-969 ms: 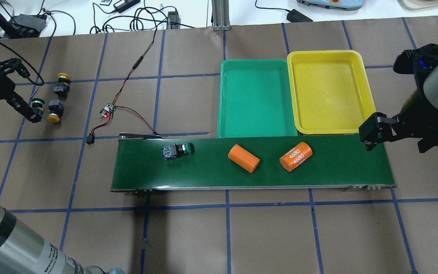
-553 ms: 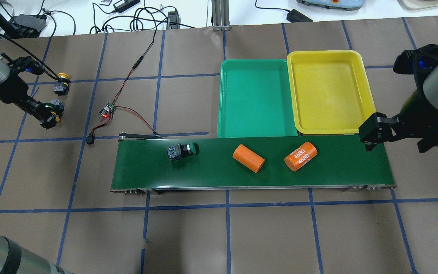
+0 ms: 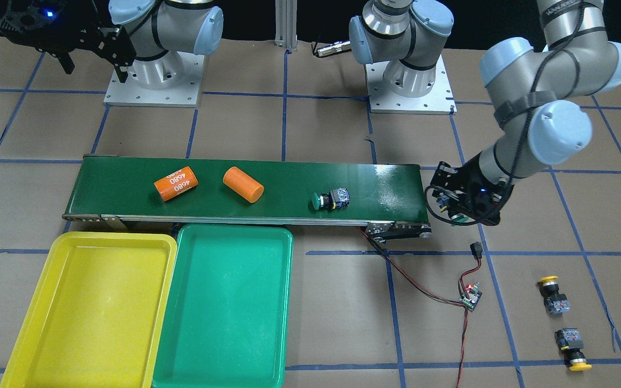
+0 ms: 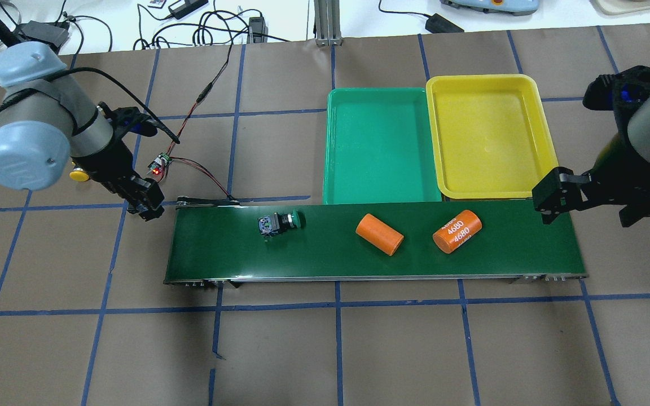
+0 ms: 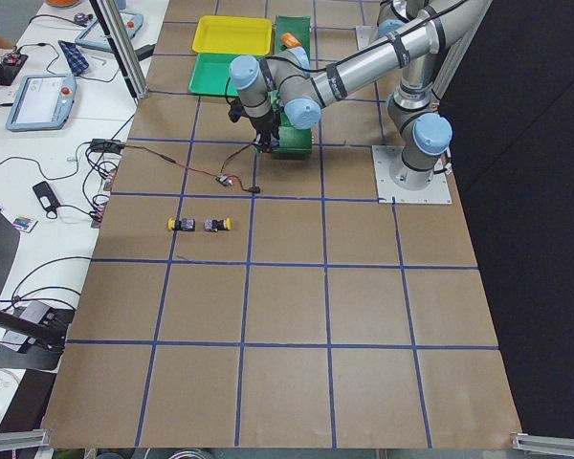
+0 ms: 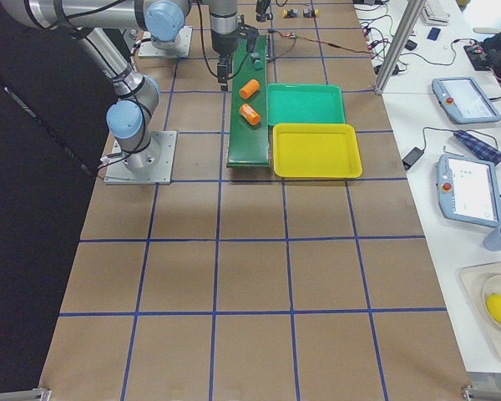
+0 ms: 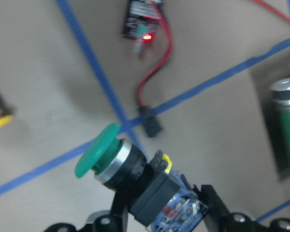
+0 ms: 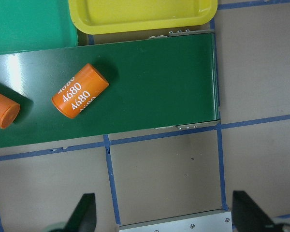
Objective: Sort buttons by color to trays
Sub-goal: 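Place the second green-capped switch on the conveyor belt with the left gripper, then grasp a yellow-capped switch with the left gripper while the right gripper lowers to the belt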
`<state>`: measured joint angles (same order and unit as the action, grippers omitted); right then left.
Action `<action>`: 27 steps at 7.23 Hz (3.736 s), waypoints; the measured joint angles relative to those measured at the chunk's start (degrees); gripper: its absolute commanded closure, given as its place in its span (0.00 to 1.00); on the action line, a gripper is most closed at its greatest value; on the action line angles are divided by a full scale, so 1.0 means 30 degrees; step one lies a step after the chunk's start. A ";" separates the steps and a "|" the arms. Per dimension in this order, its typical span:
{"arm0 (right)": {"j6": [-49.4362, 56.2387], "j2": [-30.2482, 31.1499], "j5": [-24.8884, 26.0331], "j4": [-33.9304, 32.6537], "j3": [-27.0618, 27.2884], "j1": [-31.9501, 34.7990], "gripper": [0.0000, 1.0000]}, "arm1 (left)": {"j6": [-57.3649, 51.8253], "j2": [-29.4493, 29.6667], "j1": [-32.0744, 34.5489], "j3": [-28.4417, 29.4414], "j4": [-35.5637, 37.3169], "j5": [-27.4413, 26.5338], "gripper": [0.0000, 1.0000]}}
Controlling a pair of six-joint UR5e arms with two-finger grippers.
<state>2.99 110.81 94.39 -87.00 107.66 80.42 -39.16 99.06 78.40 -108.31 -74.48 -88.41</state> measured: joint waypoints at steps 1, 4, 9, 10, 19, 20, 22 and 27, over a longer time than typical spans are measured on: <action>0.0000 -0.0008 -0.0014 -0.0017 0.0001 0.0000 0.00 | 0.0468 -0.0207 0.1077 -0.0766 0.1083 -0.0004 0.97; -0.0028 0.0015 0.0017 -0.0033 0.0182 0.0000 0.00 | 0.1931 -0.0184 0.3121 -0.1581 0.1931 0.0098 0.41; -0.0102 -0.0101 -0.0167 -0.1772 0.0322 0.0025 0.00 | 0.3388 -0.0654 0.3525 -0.2267 0.2067 0.0000 0.00; -0.0071 -0.0190 -0.0222 -0.2066 0.0322 0.0026 0.00 | 0.3290 -0.0519 0.2536 -0.1534 0.2082 -0.0008 0.00; -0.9299 -0.2408 -0.2363 -0.4890 0.0438 0.0061 0.00 | 0.3095 0.9791 -0.5670 0.9334 0.3091 -0.0933 0.00; -1.1911 -0.2571 -0.3553 -0.4913 0.0489 0.0110 0.00 | 0.3229 1.0221 -0.5685 0.9500 0.3165 -0.0930 0.00; -1.4960 -0.2909 -0.4346 -0.4945 0.0585 0.0456 0.00 | 0.3179 1.0471 -0.5705 0.9451 0.3163 -0.0991 0.91; -1.8881 -0.3597 -0.4161 -0.5193 0.0529 0.2321 0.00 | 0.3234 0.8326 -0.5089 0.8509 0.1424 -0.1381 1.00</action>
<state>-53.65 100.02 81.90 -102.58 109.25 87.38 -29.46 124.04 63.13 -82.78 -70.21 -92.55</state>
